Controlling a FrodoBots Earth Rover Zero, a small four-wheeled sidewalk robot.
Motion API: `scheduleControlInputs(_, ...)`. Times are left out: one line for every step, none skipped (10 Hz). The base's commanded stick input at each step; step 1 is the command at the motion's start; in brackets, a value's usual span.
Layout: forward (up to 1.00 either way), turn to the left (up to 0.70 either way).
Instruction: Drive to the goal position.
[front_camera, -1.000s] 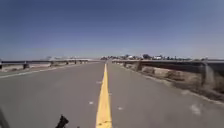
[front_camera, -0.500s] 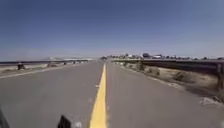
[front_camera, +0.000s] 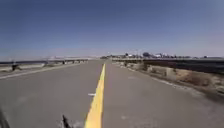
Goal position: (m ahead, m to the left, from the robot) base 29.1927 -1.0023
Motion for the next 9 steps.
scheduleControlInputs(1.00, 0.00)
scheduleControlInputs(1.00, 0.00)
scheduleControlInputs(1.00, 0.00)
scheduleControlInputs(1.00, 0.00)
scheduleControlInputs(1.00, 0.00)
scheduleControlInputs(1.00, 0.00)
scheduleControlInputs(1.00, 0.00)
scheduleControlInputs(1.00, 0.00)
scheduleControlInputs(1.00, 0.00)
